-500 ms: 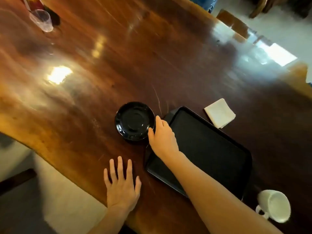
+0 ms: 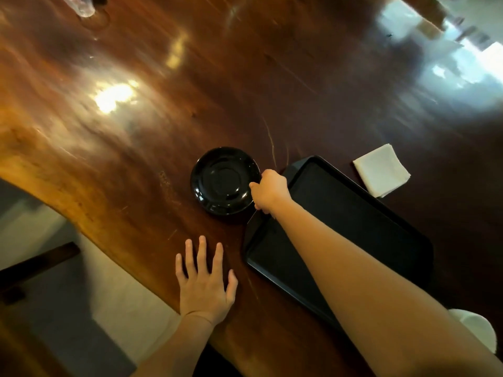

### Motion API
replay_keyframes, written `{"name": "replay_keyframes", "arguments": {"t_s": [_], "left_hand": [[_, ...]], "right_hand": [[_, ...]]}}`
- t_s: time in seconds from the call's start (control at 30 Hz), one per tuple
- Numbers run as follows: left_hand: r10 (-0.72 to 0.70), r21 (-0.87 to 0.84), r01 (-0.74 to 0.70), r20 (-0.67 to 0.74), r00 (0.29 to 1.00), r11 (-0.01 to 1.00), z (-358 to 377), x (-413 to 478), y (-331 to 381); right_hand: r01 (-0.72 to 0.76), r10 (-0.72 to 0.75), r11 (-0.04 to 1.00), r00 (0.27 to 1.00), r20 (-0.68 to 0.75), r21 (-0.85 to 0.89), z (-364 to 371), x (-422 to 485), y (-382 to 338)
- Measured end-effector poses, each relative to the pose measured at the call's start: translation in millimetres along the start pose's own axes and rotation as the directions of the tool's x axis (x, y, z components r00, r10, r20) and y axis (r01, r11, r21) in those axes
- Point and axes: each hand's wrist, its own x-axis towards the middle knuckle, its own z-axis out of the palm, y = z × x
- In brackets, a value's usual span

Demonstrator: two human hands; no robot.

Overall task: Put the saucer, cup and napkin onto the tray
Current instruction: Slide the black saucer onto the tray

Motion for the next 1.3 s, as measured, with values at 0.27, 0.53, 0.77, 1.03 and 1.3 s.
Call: {"name": "replay_keyframes", "arguments": {"t_s": [0.27,0.53,0.77,1.03,1.3], "left_hand": [[-0.017,0.016,0.017,-0.022,1.0,1.0,1.5,-0.3,0.4],[-0.044,-0.004,0.044,-0.054,0.998,0.999,-5.1,-1.3,3.6],[-0.06,-0.031,0.058,-0.065,0.996,0.998,-11.8,-2.9,5.6],[-0.092,-0.044,0.089,-0.074,0.993,0.995,-15.5,-2.2,9.6],[-0.112,-0.037,0.109,-0.07,0.991,0.993,-13.1,-2.1,10.2]], "right_hand": [[-0.169,0.047,0.854,0.967,0.25,0.492,-5.1,-27.6,21.6],[-0.179,0.044,0.739,0.975,0.219,0.649,-17.7,-64.6,73.1],[-0.217,0.143,0.613,0.976,0.164,0.76,-37.7,-76.6,120.5],[-0.243,0.265,0.475,0.956,0.126,0.846,-47.2,-75.5,158.3],[-0.275,0.359,0.327,0.921,0.151,0.904,-47.7,-70.0,178.7]]}}
